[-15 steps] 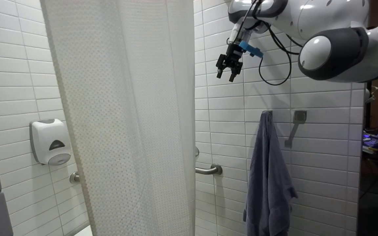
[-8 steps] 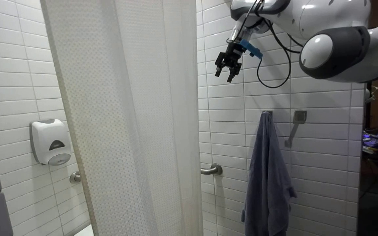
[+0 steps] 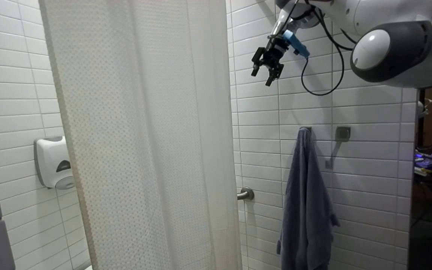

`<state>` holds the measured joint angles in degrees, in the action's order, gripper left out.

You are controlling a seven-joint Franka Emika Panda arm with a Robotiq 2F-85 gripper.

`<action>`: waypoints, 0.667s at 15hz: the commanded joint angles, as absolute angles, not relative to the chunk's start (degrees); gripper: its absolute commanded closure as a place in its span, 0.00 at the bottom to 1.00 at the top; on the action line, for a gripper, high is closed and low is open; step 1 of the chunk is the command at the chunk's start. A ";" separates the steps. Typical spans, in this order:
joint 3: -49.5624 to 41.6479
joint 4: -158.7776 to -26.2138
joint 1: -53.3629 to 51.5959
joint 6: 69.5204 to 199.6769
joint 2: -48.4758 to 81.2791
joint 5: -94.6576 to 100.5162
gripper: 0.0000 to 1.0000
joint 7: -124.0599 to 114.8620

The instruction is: Close the curtain railing

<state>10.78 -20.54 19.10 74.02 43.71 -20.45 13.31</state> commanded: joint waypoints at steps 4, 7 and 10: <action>11.48 -22.55 22.67 61.58 40.76 -22.52 0.00 8.77; 11.83 -22.37 23.19 53.58 40.39 -24.04 0.00 9.12; 11.58 -22.18 22.30 49.44 39.92 -24.60 0.00 7.51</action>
